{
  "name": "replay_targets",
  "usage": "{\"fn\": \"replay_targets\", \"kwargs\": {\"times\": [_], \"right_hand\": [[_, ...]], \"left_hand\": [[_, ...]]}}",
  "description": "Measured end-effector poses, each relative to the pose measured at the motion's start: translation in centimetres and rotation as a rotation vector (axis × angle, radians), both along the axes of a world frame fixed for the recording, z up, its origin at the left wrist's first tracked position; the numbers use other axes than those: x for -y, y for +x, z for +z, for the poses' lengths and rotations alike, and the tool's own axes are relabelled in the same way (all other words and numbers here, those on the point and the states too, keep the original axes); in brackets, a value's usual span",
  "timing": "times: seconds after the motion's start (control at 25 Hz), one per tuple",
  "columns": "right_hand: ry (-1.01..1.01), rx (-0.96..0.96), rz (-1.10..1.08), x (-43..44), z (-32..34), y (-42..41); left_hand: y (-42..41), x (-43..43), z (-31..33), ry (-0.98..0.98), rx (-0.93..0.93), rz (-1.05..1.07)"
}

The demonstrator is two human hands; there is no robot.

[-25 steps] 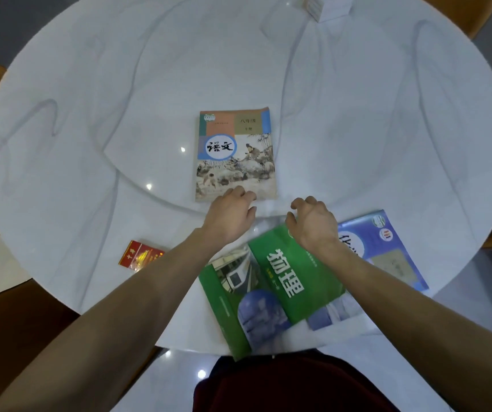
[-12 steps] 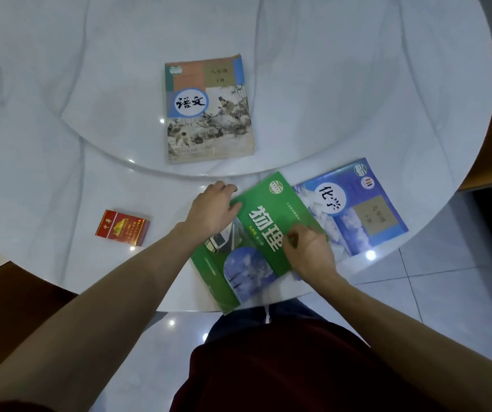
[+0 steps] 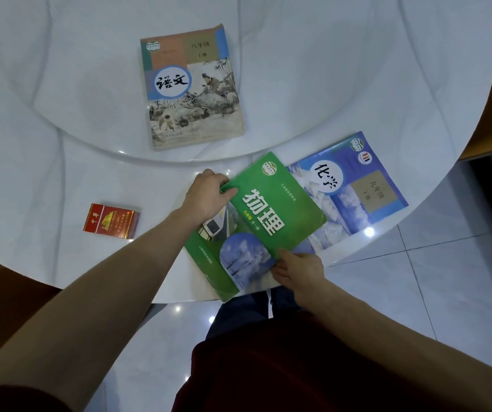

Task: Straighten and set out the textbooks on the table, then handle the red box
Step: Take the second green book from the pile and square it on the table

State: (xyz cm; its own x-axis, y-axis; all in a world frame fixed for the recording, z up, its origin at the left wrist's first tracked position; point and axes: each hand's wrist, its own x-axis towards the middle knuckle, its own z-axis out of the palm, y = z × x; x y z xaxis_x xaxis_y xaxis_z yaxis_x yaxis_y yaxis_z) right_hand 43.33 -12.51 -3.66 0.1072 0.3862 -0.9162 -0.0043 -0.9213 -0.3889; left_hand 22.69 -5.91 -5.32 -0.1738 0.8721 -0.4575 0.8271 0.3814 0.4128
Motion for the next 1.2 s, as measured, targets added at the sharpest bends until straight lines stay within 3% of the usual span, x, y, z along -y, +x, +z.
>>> {"fn": "replay_targets", "kwargs": {"times": [0.24,0.52,0.92,1.2], "right_hand": [[-0.087,-0.073,-0.175,-0.2,0.1,-1.0],[-0.04,-0.009,-0.136,0.3,0.1,-1.3],[0.137,-0.047,-0.006,-2.5,3.1,-1.5],[0.327,-0.112,0.07,-9.6,6.7,-4.0]], "left_hand": [[-0.7,-0.9,0.7,-0.036,0.198,0.071],[-1.0,0.5,1.8,-0.028,0.478,0.134],[-2.9,0.2,4.9,0.071,0.517,0.238],[-5.4,-2.3,7.4,0.236,0.577,0.527]]}}
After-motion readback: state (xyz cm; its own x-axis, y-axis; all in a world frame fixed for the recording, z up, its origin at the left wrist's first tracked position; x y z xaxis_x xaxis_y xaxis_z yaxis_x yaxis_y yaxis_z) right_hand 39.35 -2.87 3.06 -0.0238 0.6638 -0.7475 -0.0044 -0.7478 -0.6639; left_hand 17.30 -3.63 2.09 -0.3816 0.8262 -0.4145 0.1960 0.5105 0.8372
